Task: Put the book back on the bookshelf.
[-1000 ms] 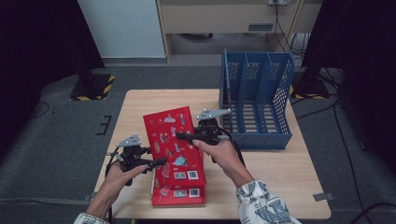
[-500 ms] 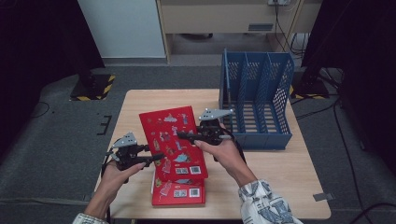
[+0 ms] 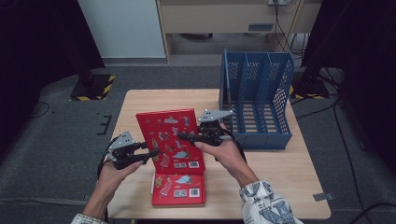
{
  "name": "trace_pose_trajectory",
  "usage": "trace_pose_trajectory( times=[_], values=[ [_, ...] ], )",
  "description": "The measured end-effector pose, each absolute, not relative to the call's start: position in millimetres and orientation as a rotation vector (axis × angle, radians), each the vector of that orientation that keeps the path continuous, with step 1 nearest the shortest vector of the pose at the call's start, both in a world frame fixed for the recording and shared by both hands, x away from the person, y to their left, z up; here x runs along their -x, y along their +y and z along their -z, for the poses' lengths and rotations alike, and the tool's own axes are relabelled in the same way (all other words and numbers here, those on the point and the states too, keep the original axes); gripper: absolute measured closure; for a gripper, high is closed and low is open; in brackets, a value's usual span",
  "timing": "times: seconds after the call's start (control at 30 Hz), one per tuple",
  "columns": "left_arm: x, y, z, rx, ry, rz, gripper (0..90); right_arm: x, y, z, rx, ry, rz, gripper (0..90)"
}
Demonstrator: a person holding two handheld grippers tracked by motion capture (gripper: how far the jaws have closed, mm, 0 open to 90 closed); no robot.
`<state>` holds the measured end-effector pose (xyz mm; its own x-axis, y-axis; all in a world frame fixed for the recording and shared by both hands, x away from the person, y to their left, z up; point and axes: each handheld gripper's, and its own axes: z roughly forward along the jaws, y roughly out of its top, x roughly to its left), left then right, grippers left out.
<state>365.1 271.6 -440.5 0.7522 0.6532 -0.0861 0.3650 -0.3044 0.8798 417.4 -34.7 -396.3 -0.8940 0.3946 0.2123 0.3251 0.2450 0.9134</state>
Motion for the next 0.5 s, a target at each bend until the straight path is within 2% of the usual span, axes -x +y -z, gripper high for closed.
trace_pose_trajectory(
  times=[0.5],
  values=[
    [-362, 274, 437, -1.942, 0.755, -0.397, 55.1, -413, -38, 407, -0.65, 2.431, -1.739, 61.9]
  ],
)
